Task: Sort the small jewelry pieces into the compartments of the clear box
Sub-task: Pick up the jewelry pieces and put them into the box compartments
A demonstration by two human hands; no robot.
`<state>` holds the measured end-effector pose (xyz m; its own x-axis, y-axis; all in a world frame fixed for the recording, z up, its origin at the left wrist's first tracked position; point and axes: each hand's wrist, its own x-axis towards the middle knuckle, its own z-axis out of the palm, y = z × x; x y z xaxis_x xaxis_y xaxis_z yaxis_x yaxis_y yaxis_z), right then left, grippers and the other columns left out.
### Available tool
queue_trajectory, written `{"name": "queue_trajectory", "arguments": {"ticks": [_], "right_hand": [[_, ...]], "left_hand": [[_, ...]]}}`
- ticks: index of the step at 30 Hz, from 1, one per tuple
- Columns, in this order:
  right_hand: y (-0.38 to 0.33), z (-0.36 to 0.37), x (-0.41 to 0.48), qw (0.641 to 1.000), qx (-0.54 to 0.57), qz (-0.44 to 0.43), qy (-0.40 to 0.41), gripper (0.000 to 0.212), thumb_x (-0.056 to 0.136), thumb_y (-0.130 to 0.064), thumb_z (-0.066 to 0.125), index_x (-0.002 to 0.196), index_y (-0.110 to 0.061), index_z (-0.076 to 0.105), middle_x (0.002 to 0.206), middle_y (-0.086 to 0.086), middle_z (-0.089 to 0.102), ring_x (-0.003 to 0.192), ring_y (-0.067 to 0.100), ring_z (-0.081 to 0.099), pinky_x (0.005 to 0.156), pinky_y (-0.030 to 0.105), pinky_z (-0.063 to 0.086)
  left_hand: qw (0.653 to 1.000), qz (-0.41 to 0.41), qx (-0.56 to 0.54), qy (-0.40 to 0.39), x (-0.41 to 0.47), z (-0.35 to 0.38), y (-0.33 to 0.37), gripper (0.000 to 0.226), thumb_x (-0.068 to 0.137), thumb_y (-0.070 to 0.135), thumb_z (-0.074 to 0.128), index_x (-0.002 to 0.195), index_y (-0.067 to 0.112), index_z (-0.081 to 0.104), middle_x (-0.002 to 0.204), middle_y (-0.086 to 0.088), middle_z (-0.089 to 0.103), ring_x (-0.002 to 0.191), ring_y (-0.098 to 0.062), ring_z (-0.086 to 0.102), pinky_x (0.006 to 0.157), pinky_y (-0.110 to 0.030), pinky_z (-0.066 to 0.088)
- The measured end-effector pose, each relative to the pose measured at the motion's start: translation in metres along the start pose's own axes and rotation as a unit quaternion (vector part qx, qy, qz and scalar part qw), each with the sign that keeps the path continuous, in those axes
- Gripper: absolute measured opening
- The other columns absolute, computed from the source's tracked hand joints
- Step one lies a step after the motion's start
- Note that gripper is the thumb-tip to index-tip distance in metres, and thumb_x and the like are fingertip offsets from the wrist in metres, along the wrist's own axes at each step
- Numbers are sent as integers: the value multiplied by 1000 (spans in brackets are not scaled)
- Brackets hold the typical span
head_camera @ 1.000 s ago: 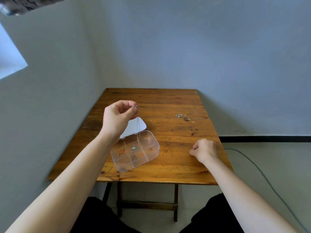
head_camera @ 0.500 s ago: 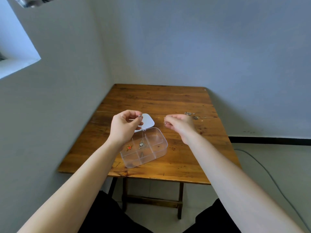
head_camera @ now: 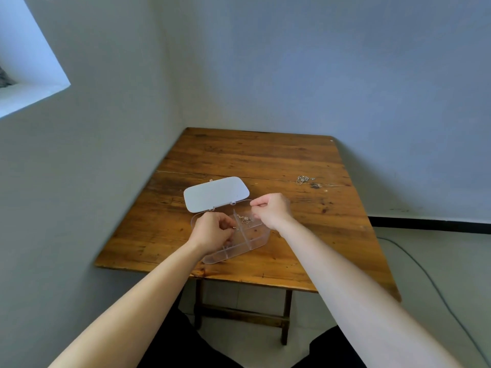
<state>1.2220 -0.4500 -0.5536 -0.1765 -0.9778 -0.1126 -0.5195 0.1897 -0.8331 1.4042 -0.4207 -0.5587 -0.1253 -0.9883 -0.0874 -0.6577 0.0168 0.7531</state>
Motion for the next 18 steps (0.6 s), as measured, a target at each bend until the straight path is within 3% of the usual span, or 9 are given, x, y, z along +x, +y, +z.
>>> {"name": "queue_trajectory", "arguments": {"ticks": [4,8,14,16,18], "right_hand": [[10,-4,-5,997,68,26,24,24,85,-8,64,101,-16,79,83,-1,77,74,10,71,76,27,59],[20,-14,-12,997,66,24,33,20,88,-13,65,102,-18,78,100,2,76,95,18,68,87,37,58],[46,-32,-20,1000,17,25,-6,23,96,-22,59,113,-21,74,110,-4,71,100,16,68,92,39,56],[51,-33,-23,999,21,30,-14,25,97,-28,56,116,-22,72,102,-7,72,91,13,70,84,38,59],[55,-33,-26,999,18,31,-29,31,99,-36,53,121,-20,68,95,-9,71,77,9,72,66,29,59]], "left_hand": [[992,23,113,-51,5,3,4,21,89,10,67,107,16,75,94,4,72,78,-8,65,65,-17,52],[992,20,113,-53,8,3,6,23,89,9,63,109,14,74,91,3,71,77,-10,66,63,-18,51],[988,18,42,149,10,3,4,19,92,13,60,106,18,72,96,1,72,74,-5,61,57,-17,46],[984,-3,15,179,13,0,1,21,93,16,59,111,17,69,107,-3,70,81,-7,62,62,-20,49],[977,-24,20,211,16,-4,-5,27,93,20,60,120,18,65,123,-7,63,104,-19,61,79,-31,56]]}}
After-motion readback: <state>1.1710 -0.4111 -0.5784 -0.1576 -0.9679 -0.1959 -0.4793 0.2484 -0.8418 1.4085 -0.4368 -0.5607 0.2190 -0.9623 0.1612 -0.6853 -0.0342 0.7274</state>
